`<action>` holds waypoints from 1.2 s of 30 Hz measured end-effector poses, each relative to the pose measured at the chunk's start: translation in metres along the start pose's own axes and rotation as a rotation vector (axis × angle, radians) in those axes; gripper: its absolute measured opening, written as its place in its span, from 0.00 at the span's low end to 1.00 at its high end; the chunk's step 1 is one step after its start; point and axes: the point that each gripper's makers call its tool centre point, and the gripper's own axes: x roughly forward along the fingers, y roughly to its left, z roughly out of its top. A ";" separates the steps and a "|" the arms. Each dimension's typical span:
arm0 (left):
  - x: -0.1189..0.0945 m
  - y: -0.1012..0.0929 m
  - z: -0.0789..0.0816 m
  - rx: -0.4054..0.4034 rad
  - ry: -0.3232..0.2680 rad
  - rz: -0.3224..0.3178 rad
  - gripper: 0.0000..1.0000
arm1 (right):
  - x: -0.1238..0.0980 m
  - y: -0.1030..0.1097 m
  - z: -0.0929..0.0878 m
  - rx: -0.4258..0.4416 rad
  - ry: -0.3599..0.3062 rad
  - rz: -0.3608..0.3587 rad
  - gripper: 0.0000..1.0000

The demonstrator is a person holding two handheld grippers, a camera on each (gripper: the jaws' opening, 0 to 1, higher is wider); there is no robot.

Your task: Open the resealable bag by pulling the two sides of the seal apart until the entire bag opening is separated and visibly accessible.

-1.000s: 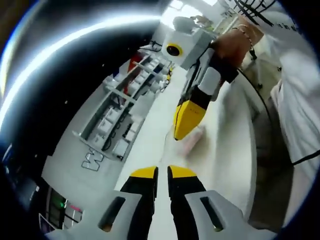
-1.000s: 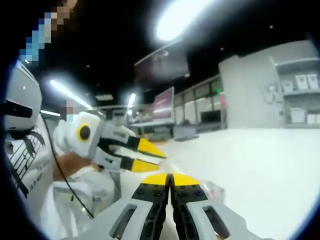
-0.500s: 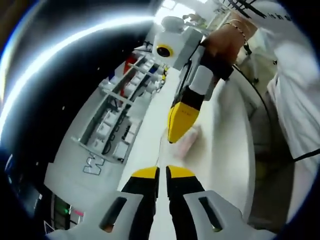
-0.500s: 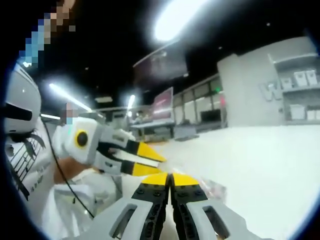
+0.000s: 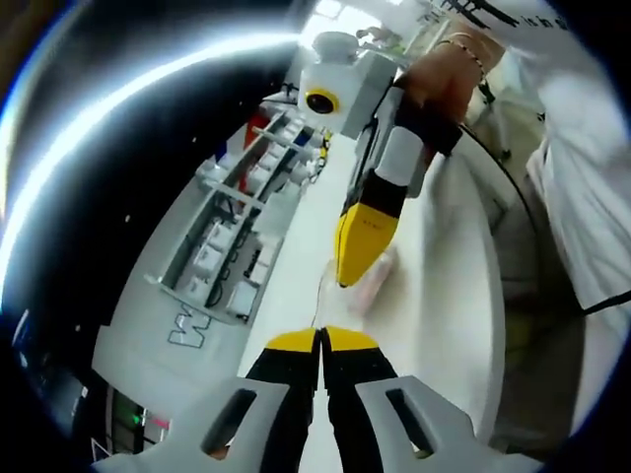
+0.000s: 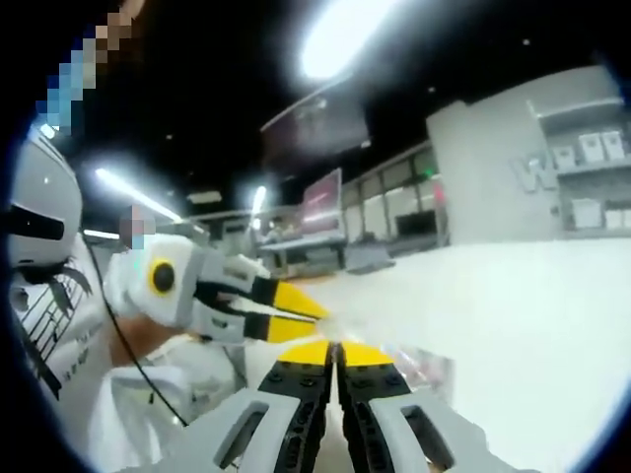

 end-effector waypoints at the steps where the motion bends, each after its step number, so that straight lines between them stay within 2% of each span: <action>1: 0.000 -0.001 -0.002 0.010 0.010 -0.002 0.01 | -0.001 0.000 0.000 0.003 0.000 0.000 0.01; 5: -0.001 -0.001 -0.007 0.026 0.028 -0.005 0.01 | -0.014 -0.003 0.005 0.051 -0.021 -0.017 0.06; 8: -0.004 0.003 -0.003 0.023 0.022 0.004 0.01 | -0.021 -0.007 0.020 0.083 -0.060 -0.028 0.05; 10: -0.003 0.004 -0.001 0.022 0.012 0.006 0.01 | -0.019 -0.007 0.032 0.097 -0.085 -0.021 0.05; 14: -0.004 0.007 0.012 0.046 -0.042 0.015 0.01 | -0.004 -0.004 0.042 0.079 -0.066 0.003 0.03; 19: -0.008 0.010 0.019 0.065 -0.067 0.018 0.01 | 0.011 -0.004 0.032 0.094 0.019 0.020 0.00; 23: 0.001 0.012 0.015 0.068 -0.061 0.024 0.01 | 0.013 -0.007 0.027 0.118 0.051 0.020 0.00; 28: 0.004 0.010 0.020 0.061 -0.084 0.020 0.01 | 0.018 -0.001 0.024 0.146 0.080 0.043 0.00; 36: 0.004 0.010 0.022 0.059 -0.097 0.029 0.01 | 0.018 0.008 0.010 0.132 0.131 0.067 0.03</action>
